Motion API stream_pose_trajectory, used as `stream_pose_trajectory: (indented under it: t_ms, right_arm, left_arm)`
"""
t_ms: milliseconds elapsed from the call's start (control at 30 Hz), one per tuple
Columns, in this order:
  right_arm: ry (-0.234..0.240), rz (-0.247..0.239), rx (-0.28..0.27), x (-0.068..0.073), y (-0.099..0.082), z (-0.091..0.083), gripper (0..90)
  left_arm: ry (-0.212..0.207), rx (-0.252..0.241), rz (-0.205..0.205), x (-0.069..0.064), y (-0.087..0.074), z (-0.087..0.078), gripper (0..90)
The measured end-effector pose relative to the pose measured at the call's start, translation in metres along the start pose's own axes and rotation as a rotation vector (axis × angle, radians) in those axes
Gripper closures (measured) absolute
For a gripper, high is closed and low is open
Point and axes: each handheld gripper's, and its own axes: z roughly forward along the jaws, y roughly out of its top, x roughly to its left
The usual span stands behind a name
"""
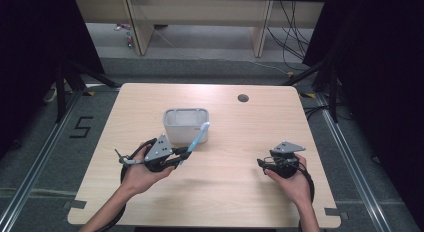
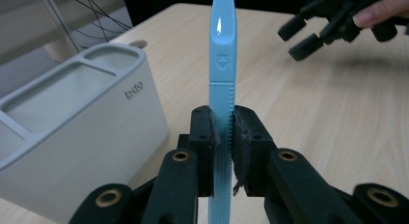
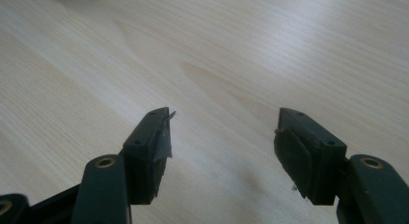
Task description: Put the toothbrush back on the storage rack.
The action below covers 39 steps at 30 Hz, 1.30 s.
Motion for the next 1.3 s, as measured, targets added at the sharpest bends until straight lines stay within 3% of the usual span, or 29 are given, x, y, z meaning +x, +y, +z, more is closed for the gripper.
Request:
stream_pose_trajectory:
  t_ms: [133,433,733,767,833,1200,1233,1267,1300]
  right_arm:
    - [-0.002,0.006,-0.005,0.0,0.0,0.0,38.4]
    - [-0.007,0.008,-0.01,0.0,0.0,-0.001,38.2]
    - [-0.015,0.015,-0.018,0.0,0.0,-0.001,38.2]
    - [-0.01,0.033,-0.014,0.001,0.001,-0.002,38.2]
    - [-0.014,0.01,-0.021,0.0,0.0,-0.002,38.2]
    - [-0.02,0.009,-0.037,-0.001,0.001,-0.002,37.7]
    - [-0.015,0.026,-0.028,0.0,0.001,-0.002,37.6]
    - [-0.02,0.009,-0.033,0.0,0.001,-0.002,37.5]
    - [-0.02,0.005,-0.035,0.0,0.0,-0.001,37.4]
  left_arm:
    - [0.041,-0.046,0.001,0.001,0.0,-0.004,78.9]
    - [0.116,-0.154,-0.042,0.006,-0.002,-0.011,78.8]
    - [0.161,-0.21,-0.082,0.014,-0.006,-0.015,78.8]
    - [0.168,-0.217,-0.084,0.015,-0.007,-0.016,78.8]
    - [0.182,-0.236,-0.093,0.016,-0.007,-0.017,78.9]
    - [0.245,-0.307,-0.113,0.03,-0.006,-0.023,78.8]
    - [0.247,-0.32,-0.108,0.032,-0.006,-0.022,78.8]
    - [0.246,-0.34,-0.112,0.033,-0.006,-0.021,78.8]
    - [0.256,-0.326,-0.118,0.034,-0.006,-0.023,78.8]
